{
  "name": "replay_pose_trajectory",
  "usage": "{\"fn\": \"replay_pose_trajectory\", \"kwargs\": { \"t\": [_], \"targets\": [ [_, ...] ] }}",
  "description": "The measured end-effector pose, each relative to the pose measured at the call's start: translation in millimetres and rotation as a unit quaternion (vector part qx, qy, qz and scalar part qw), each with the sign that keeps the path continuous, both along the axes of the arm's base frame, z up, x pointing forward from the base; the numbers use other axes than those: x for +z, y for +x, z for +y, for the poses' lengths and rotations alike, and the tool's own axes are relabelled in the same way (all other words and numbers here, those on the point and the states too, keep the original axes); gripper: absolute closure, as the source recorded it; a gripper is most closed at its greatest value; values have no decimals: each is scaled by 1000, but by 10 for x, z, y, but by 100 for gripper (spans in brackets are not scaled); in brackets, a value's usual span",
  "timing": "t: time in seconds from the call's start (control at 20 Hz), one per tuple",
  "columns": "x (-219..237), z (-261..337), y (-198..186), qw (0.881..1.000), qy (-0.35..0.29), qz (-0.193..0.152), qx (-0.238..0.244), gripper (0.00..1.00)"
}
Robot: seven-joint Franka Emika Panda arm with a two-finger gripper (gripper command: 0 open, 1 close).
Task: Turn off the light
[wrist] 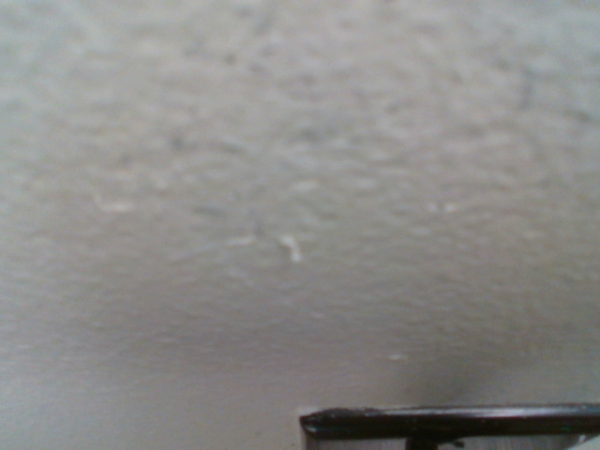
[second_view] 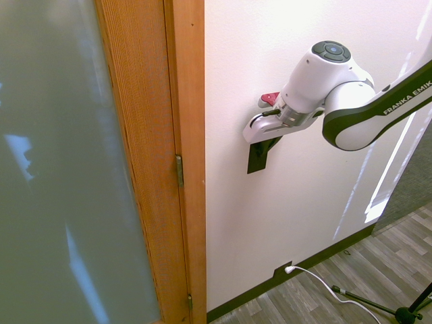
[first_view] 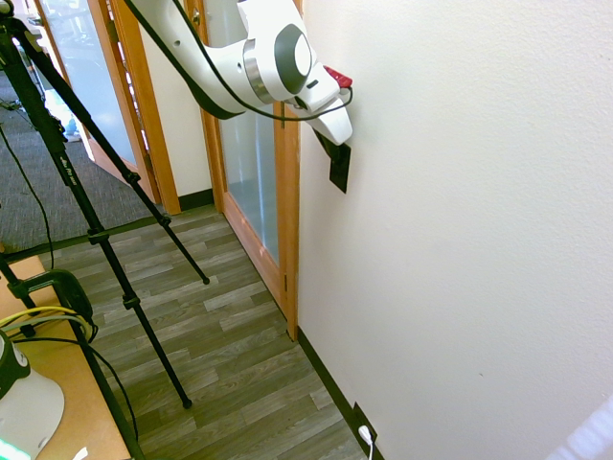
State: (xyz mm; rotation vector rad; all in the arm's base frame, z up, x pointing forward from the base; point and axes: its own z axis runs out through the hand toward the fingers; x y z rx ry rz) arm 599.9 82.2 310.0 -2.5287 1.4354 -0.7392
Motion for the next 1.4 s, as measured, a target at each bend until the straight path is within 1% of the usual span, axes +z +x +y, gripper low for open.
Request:
{"fn": "replay_pose_trajectory", "kwargs": {
  "t": [0.25,0.45,0.6,0.7,0.85,1.0,1.25,1.4],
  "targets": [
    [-26,10,11,1000,3,2,-1,100],
    [-172,-36,14,1000,6,12,-6,100],
    [-161,-33,15,1000,8,8,-5,100],
    [-129,-26,-17,1000,10,0,-6,100],
    [35,2,-204,1000,8,-16,-15,100],
    [188,-4,-496,999,9,-25,-28,100],
    [134,-83,-950,999,21,-10,-38,100],
    [73,-102,-1078,999,28,-5,-36,100]
  ]
}}
